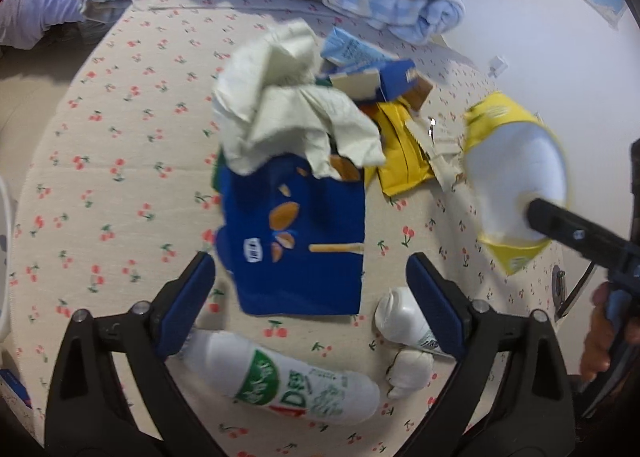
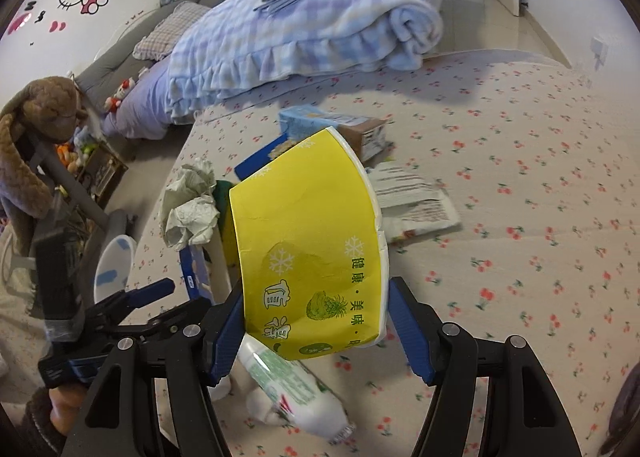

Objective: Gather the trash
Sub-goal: 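Carry the yellow bowl with the right tool while the left tool drops the blue box into the white bin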

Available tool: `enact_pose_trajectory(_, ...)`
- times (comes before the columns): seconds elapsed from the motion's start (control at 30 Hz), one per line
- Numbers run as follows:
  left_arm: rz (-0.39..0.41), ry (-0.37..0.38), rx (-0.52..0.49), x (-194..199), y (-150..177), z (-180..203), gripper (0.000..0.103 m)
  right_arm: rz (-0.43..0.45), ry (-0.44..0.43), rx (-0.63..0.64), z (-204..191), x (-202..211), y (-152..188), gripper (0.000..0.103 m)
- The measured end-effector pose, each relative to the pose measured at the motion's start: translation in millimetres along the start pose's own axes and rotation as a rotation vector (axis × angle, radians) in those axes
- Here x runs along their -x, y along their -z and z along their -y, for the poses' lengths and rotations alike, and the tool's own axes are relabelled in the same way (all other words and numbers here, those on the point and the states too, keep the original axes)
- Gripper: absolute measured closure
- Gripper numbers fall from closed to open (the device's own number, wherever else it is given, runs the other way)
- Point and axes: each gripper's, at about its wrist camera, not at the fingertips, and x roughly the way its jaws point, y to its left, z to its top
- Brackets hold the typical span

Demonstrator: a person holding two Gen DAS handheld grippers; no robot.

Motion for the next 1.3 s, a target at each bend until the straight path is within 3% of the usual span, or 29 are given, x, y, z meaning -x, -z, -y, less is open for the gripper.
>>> enact_pose_trajectory(0.17, 0.002, -0.022, -0.005, -12, 2, 0, 0.023, 0.013, 0.015, -0.026, 18, 13, 9, 0.034)
enact_pose_trajectory(0.2, 0.003, -0.022, -0.008, -13, 2, 0, 0.031, 0.013, 0.017, -0.032, 21, 14, 10, 0.034)
enact_pose_trajectory(0.4, 0.030, -0.004, -0.003, -5, 2, -1, 0.037, 0.018, 0.016, -0.051, 28, 20, 13, 0.034)
enact_pose_trajectory(0.53, 0.064, 0.039, -0.007, 13, 5, 3, 0.038, 0.032, 0.010, -0.047, 24, 27, 13, 0.034)
enact_pose_trajectory(0.77, 0.129, 0.031, -0.012, 40, 5, -7, 0.038, 0.051, -0.003, -0.020, 5, 34, 9, 0.034)
enact_pose_trajectory(1.03, 0.169, -0.024, 0.065, 64, 16, -58, 0.038, 0.044, -0.026, 0.030, -34, 23, 2, 0.034)
enact_pose_trajectory(1.3, 0.225, -0.072, 0.160, 94, 34, -112, 0.038, 0.015, -0.070, 0.109, -98, -6, -6, 0.034)
